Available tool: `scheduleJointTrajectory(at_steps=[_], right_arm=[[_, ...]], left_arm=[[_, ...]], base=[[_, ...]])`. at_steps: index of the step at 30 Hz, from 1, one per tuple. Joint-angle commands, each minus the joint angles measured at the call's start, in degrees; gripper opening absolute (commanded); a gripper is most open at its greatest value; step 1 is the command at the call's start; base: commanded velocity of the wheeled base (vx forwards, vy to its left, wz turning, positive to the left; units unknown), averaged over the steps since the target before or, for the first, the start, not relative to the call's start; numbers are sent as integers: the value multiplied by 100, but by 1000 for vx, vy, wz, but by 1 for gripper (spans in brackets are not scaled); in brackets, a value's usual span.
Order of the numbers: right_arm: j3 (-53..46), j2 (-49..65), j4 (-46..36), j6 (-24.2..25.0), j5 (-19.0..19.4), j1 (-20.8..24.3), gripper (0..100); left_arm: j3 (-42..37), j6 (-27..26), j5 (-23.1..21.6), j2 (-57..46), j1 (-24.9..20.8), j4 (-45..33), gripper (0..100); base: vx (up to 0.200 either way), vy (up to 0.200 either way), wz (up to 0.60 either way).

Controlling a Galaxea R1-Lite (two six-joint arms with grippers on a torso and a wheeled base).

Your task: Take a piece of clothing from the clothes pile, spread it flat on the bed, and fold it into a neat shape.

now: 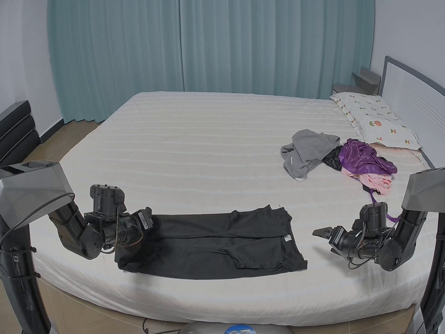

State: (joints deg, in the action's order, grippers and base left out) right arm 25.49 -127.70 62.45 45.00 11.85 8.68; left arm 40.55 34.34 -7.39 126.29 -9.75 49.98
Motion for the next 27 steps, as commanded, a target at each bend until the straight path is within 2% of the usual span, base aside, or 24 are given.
scheduleJointTrajectory(at_steps=[1,13,24,27], right_arm=[[9,8,4,-8,2,2,100],[0,8,4,0,2,20,100],[-9,-10,4,-8,2,29,100],[0,-10,4,-8,2,37,100]], left_arm=[[349,143,97,-325,-264,-437,0],[1447,178,440,-263,-923,-1711,0],[2300,169,475,176,-1363,-2291,0],[2537,169,739,422,-1433,-2291,0]], base=[[0,-200,0],[0,-200,0],[0,-200,0],[0,0,0]])
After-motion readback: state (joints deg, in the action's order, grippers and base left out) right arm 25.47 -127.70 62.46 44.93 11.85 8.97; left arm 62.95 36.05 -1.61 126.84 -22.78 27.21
